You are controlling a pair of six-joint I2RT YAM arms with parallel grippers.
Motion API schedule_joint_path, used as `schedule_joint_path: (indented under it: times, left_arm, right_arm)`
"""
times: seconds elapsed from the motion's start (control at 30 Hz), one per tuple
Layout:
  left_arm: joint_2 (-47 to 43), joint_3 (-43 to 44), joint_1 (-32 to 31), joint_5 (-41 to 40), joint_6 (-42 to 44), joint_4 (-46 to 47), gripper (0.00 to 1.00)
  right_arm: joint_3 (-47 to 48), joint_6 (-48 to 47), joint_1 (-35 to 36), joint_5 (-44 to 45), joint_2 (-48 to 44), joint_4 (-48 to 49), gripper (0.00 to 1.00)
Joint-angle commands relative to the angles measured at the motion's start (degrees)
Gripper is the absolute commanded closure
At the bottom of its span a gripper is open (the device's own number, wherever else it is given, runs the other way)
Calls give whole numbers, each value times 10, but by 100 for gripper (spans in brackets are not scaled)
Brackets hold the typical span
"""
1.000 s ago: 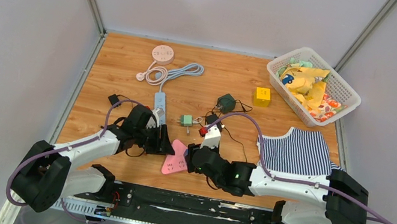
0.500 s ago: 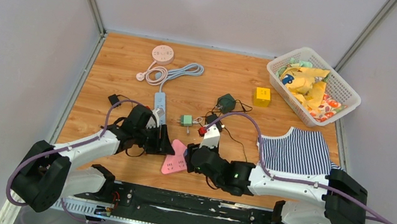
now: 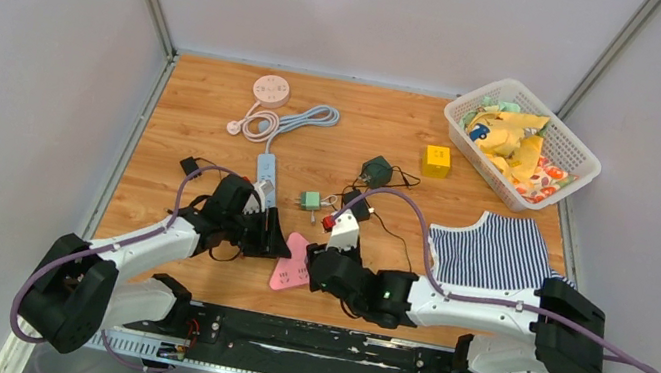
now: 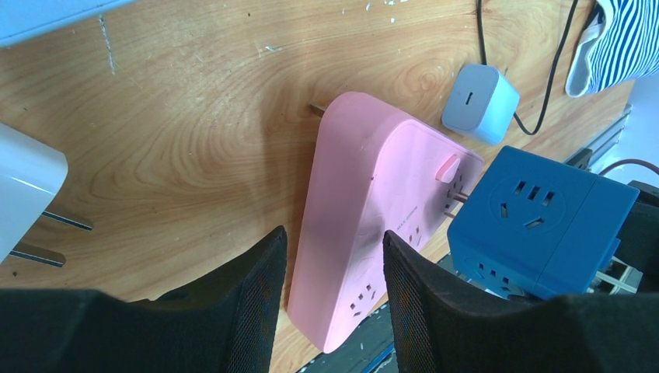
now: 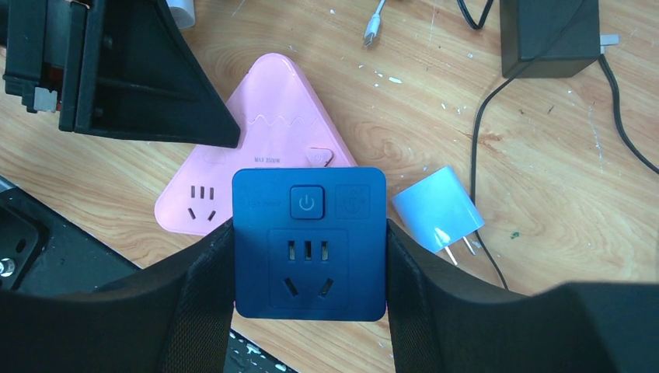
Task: Insert the plug
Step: Insert the plug into the socket.
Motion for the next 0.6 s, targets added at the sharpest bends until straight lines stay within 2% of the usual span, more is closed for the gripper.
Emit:
schedule_joint_path:
  times: [0.0,0.3,0.57]
  left_arm:
    - [5,-7,1,7,3,8,50]
    - [5,-7,1,7,6,8,50]
    - [0,8,1,13,38,-1,47]
  right_arm:
    - [0,-19,8,45,12,-25,100]
    - [-5,-33,8,38,1,0,100]
    - [-28,-82,8,41,-41,52,100]
